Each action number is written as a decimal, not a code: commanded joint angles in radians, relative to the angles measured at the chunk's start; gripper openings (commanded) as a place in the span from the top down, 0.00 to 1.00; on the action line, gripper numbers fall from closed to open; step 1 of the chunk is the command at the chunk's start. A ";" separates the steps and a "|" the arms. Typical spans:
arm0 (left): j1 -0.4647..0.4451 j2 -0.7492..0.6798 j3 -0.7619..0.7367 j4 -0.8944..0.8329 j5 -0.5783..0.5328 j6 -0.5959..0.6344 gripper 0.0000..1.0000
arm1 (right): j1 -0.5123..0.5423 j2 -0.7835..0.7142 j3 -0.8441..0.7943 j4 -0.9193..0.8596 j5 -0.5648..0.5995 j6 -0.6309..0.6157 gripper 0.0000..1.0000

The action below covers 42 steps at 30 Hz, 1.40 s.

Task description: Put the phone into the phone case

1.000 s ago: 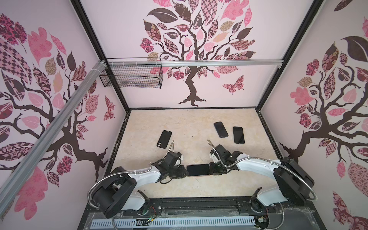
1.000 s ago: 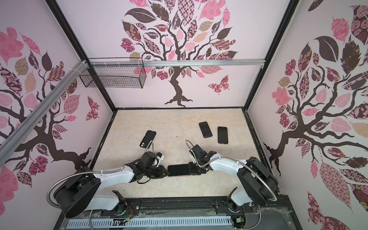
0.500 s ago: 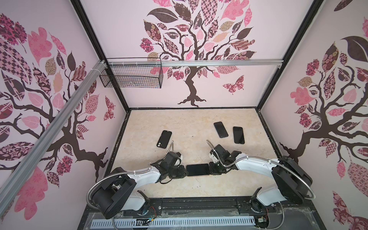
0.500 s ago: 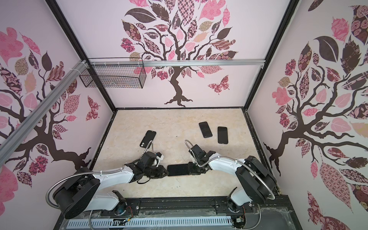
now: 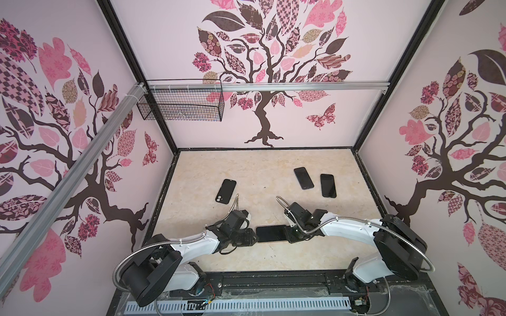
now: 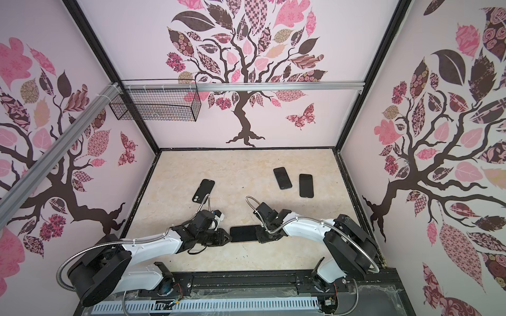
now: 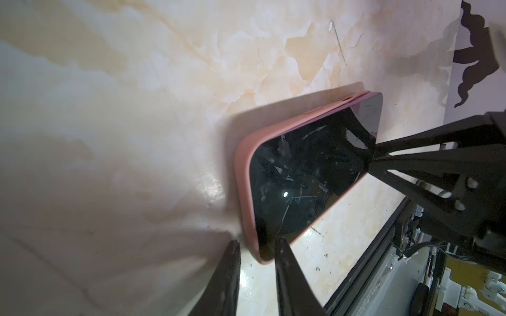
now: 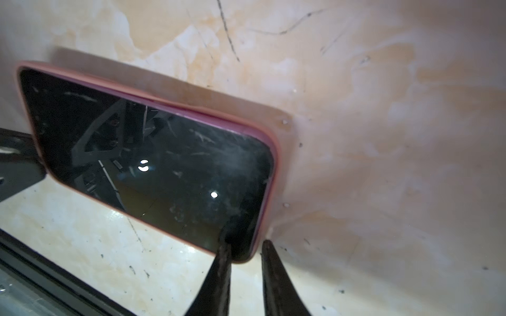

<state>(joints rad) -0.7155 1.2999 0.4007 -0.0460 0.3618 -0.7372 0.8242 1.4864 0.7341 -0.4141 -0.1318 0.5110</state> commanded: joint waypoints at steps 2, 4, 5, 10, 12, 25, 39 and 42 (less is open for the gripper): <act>-0.003 -0.023 0.055 -0.083 -0.068 0.012 0.70 | -0.026 -0.048 0.048 -0.092 0.012 -0.060 0.73; -0.001 -0.027 0.072 -0.098 -0.082 0.013 0.67 | -0.056 -0.069 0.061 -0.093 -0.016 -0.074 0.72; -0.002 -0.029 0.082 -0.103 -0.087 0.013 0.65 | -0.073 -0.079 0.066 -0.094 -0.034 -0.083 0.72; 0.009 -0.021 0.120 -0.130 -0.095 0.027 0.62 | -0.131 -0.091 0.085 -0.079 -0.100 -0.130 0.72; 0.015 -0.013 0.130 -0.132 -0.093 0.031 0.62 | -0.138 -0.080 0.091 -0.066 -0.114 -0.144 0.73; 0.068 0.083 0.189 -0.132 -0.053 0.082 0.69 | -0.156 0.055 0.110 0.027 -0.112 -0.167 0.80; 0.072 0.163 0.196 -0.095 -0.002 0.094 0.79 | -0.166 0.141 0.139 0.043 -0.145 -0.187 0.83; 0.073 0.169 0.190 -0.078 0.009 0.088 0.80 | -0.165 0.152 0.140 0.041 -0.157 -0.191 0.83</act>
<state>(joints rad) -0.6456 1.4540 0.5735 -0.1543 0.3557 -0.6548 0.6594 1.6024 0.8486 -0.3775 -0.2729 0.3401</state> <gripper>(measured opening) 0.198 0.169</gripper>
